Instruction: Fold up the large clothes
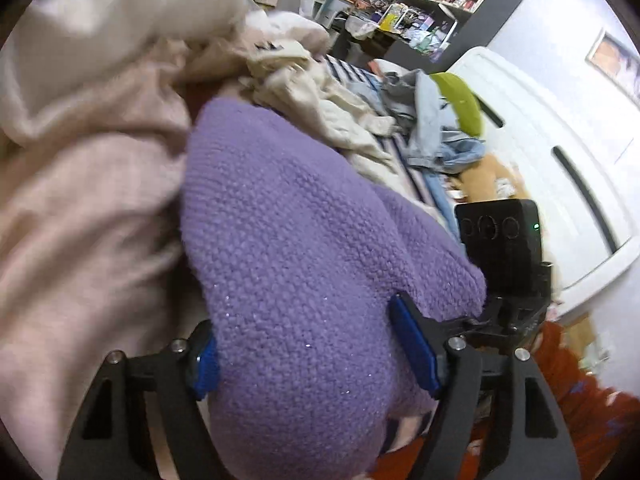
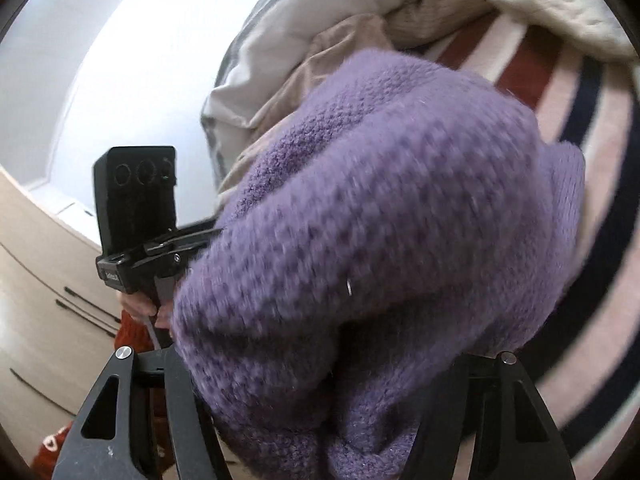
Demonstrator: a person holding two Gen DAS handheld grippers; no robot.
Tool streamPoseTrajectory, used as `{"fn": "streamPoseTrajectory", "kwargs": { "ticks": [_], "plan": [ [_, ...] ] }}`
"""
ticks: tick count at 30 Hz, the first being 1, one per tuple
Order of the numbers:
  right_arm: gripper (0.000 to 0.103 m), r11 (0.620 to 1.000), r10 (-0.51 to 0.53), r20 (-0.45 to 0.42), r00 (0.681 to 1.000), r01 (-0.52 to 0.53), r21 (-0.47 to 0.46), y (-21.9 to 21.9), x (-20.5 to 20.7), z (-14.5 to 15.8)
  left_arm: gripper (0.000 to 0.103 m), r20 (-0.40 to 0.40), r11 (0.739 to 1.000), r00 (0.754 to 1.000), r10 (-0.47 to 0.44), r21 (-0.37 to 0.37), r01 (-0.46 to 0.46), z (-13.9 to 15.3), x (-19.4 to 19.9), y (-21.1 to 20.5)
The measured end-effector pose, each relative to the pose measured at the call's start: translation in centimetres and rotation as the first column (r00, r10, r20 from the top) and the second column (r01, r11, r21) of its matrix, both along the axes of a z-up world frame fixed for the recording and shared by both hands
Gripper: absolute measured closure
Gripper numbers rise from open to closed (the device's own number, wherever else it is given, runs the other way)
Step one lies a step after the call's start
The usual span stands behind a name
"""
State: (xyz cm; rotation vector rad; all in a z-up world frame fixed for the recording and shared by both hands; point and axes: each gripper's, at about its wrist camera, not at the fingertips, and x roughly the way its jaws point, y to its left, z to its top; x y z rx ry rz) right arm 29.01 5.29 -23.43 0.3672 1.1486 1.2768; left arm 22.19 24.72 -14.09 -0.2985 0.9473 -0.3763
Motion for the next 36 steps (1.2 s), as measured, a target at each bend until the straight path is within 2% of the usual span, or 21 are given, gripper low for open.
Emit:
{"fn": "streamPoseTrajectory", "kwargs": {
  "ticks": [3, 8, 14, 16, 23, 27, 30, 33, 36],
  "plan": [
    [0.044, 0.998, 0.003, 0.021, 1.0, -0.001, -0.059, 1.0, -0.5, -0.4, 0.03, -0.041, 0.999, 0.999, 0.019, 0.051, -0.017, -1.3, 0.0, 1.1],
    [0.04, 0.997, -0.014, 0.004, 1.0, 0.014, -0.078, 0.8, -0.3, -0.5, 0.027, -0.016, 0.994, 0.999, 0.041, 0.099, -0.039, -1.5, -0.5, 0.7],
    [0.031, 0.986, -0.011, 0.104, 0.995, 0.028, -0.166, -0.4, -1.4, 1.3, 0.023, 0.023, 0.978, 0.992, 0.121, 0.17, -0.123, -0.2, -1.6, 0.4],
    [0.03, 0.981, -0.005, 0.14, 0.99, 0.032, -0.189, -1.4, -1.9, 2.0, 0.02, 0.037, 0.966, 0.988, 0.147, 0.207, -0.152, 0.4, -2.3, 0.2],
    [0.03, 0.972, -0.042, 0.26, 0.965, 0.101, -0.214, -6.3, -4.6, 3.7, 0.018, 0.117, 0.95, 0.98, 0.161, 0.252, -0.186, 3.1, -5.8, -1.7],
    [0.03, 0.954, -0.101, 0.356, 0.929, 0.192, -0.232, -9.7, -6.0, 4.9, 0.018, 0.166, 0.945, 0.976, 0.144, 0.269, -0.185, 4.6, -7.6, -3.9],
    [0.03, 0.932, -0.162, 0.425, 0.89, 0.279, -0.23, -13.0, -7.2, 5.9, 0.018, 0.228, 0.939, 0.965, 0.133, 0.282, -0.196, 6.0, -8.8, -6.1],
    [0.03, 0.907, -0.214, 0.489, 0.845, 0.358, -0.222, -16.0, -8.2, 6.8, 0.018, 0.324, 0.912, 0.937, 0.13, 0.332, -0.241, 7.3, -10.0, -8.9],
    [0.03, 0.868, -0.267, 0.566, 0.78, 0.45, -0.211, -20.0, -10.1, 8.0, 0.018, 0.408, 0.899, 0.904, 0.13, 0.336, -0.281, 8.4, -11.2, -11.6]
  ]
}}
